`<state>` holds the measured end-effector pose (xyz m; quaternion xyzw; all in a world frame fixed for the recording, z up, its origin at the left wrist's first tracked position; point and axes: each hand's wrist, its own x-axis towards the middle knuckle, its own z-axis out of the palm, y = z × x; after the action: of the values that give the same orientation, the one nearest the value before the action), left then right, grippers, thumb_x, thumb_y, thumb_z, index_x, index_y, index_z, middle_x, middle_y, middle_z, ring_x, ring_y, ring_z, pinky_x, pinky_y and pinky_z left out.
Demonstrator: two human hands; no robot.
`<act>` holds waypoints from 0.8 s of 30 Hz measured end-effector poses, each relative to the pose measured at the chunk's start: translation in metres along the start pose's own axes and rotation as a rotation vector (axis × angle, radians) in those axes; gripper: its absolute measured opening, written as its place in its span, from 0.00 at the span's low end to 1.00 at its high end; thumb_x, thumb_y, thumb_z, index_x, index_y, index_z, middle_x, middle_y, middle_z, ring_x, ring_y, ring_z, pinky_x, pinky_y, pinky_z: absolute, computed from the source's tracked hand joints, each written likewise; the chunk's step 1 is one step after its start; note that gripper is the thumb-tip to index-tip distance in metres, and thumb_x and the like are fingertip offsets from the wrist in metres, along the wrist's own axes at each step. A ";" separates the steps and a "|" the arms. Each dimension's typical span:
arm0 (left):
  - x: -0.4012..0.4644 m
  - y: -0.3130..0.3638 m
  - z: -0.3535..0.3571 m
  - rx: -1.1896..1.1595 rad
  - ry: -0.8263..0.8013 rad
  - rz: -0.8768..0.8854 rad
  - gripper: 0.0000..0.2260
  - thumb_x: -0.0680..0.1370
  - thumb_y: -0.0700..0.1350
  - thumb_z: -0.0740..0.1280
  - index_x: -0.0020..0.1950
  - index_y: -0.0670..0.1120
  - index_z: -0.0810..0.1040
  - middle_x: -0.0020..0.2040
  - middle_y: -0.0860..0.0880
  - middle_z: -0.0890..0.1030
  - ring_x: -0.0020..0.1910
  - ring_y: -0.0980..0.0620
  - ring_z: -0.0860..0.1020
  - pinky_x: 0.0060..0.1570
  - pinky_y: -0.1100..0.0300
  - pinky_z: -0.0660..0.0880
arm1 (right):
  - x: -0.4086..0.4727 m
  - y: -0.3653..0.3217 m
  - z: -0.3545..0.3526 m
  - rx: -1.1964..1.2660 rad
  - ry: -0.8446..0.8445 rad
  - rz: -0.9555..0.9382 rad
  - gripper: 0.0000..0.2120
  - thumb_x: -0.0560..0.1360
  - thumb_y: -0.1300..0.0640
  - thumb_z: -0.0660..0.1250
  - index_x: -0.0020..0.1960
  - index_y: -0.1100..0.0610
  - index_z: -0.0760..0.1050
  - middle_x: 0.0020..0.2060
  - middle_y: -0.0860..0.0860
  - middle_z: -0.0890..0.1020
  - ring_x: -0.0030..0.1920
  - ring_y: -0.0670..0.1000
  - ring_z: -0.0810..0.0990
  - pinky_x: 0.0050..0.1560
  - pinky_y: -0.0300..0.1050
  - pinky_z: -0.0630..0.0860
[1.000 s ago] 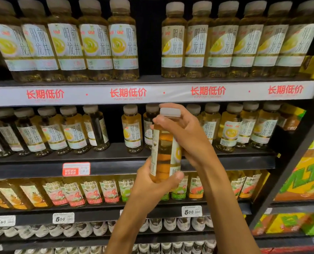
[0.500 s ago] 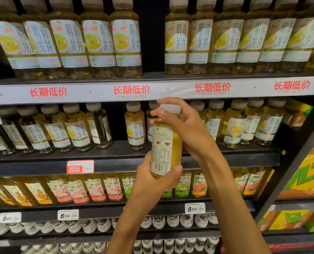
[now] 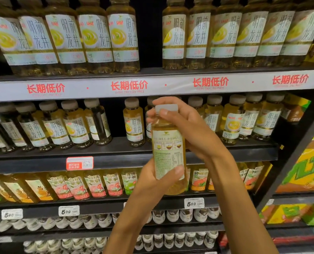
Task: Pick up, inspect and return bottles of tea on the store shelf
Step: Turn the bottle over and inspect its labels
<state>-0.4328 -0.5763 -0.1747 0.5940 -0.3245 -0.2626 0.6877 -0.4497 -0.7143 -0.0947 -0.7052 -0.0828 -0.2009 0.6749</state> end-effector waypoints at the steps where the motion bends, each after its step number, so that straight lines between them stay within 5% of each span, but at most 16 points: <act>1: 0.000 0.002 0.001 0.009 0.027 0.019 0.26 0.64 0.62 0.73 0.60 0.57 0.77 0.53 0.56 0.84 0.53 0.58 0.81 0.48 0.65 0.78 | -0.001 -0.003 0.000 -0.077 0.031 -0.011 0.10 0.75 0.54 0.67 0.56 0.51 0.75 0.51 0.54 0.84 0.53 0.51 0.83 0.57 0.51 0.78; 4: 0.000 0.006 0.004 0.080 0.088 0.063 0.22 0.65 0.57 0.73 0.58 0.57 0.74 0.50 0.62 0.83 0.49 0.64 0.81 0.40 0.73 0.75 | -0.002 -0.006 0.005 -0.180 0.091 -0.041 0.10 0.74 0.55 0.71 0.55 0.52 0.76 0.50 0.54 0.83 0.50 0.54 0.83 0.51 0.51 0.80; 10: -0.005 0.003 -0.006 0.050 -0.039 0.023 0.24 0.65 0.61 0.72 0.59 0.60 0.75 0.55 0.61 0.82 0.55 0.61 0.81 0.47 0.70 0.76 | -0.003 -0.008 0.003 -0.028 0.113 -0.059 0.04 0.76 0.61 0.67 0.51 0.57 0.77 0.42 0.58 0.82 0.42 0.55 0.83 0.41 0.47 0.80; 15: -0.008 -0.002 -0.009 -0.097 -0.173 -0.002 0.24 0.64 0.65 0.75 0.57 0.58 0.81 0.55 0.46 0.84 0.54 0.46 0.82 0.54 0.55 0.78 | -0.006 -0.008 0.002 0.224 0.029 -0.063 0.06 0.74 0.60 0.66 0.51 0.57 0.76 0.38 0.52 0.83 0.41 0.53 0.82 0.45 0.49 0.80; 19: -0.006 0.001 -0.002 -0.009 -0.008 0.074 0.20 0.64 0.63 0.74 0.54 0.62 0.80 0.53 0.52 0.85 0.53 0.52 0.83 0.50 0.60 0.79 | -0.007 -0.012 0.002 0.114 0.117 -0.092 0.05 0.76 0.59 0.67 0.52 0.55 0.77 0.44 0.54 0.85 0.47 0.53 0.84 0.50 0.49 0.81; 24: -0.004 0.004 0.012 0.115 0.159 0.174 0.20 0.64 0.58 0.72 0.53 0.55 0.78 0.45 0.54 0.85 0.43 0.58 0.83 0.41 0.69 0.77 | -0.007 -0.010 0.005 -0.097 0.231 -0.088 0.08 0.75 0.59 0.70 0.53 0.56 0.77 0.47 0.59 0.83 0.48 0.55 0.84 0.50 0.49 0.81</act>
<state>-0.4451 -0.5806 -0.1705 0.6209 -0.3336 -0.1349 0.6964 -0.4592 -0.7073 -0.0885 -0.7048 -0.0255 -0.3137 0.6357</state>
